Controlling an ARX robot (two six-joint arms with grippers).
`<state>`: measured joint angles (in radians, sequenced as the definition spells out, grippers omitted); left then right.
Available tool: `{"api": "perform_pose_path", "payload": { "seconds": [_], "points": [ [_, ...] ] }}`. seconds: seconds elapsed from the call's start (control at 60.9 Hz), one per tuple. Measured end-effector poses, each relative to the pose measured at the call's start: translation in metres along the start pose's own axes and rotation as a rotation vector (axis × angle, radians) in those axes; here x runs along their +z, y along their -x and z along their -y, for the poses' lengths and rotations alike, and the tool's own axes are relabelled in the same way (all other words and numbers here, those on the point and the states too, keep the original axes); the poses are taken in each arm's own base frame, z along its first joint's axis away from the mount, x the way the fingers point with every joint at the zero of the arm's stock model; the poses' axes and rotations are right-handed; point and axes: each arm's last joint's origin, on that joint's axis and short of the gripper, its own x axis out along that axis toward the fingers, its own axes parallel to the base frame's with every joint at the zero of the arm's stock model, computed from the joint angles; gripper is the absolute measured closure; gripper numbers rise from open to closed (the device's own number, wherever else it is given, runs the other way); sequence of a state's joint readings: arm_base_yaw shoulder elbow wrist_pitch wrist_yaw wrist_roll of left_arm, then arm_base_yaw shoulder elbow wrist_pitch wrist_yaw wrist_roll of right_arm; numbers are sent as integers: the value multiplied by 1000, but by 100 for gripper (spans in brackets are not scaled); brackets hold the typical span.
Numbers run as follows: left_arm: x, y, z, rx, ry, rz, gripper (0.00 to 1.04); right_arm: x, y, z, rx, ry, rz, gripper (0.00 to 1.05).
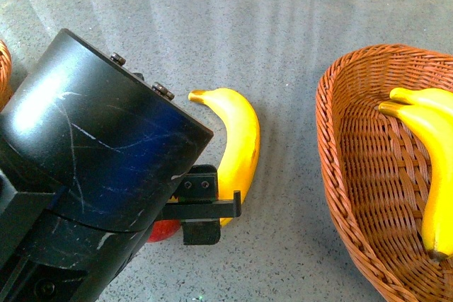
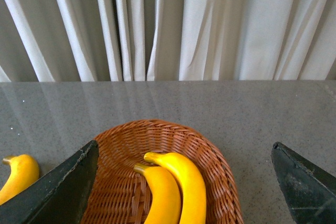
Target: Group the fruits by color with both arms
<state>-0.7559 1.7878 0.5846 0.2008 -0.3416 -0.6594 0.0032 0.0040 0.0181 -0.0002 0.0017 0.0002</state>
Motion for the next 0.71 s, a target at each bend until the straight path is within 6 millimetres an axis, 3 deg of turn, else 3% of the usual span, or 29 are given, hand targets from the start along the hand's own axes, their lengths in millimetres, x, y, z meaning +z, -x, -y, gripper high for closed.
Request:
{"api": "perform_pose_path", "payload": {
  "seconds": [0.197,0.394,0.559,0.706],
  "points": [
    [0,7,0,11,-13,-8,33,0,0,0,0,0,0,9],
    [8,35,-3,3,-13,38,33,0,0,0,0,0,0,9],
    [24,55,-19,22,35,99,33,0,0,0,0,0,0,9],
    [47,72,-57,93,123,179,33,0,0,0,0,0,0,9]
  ]
}}
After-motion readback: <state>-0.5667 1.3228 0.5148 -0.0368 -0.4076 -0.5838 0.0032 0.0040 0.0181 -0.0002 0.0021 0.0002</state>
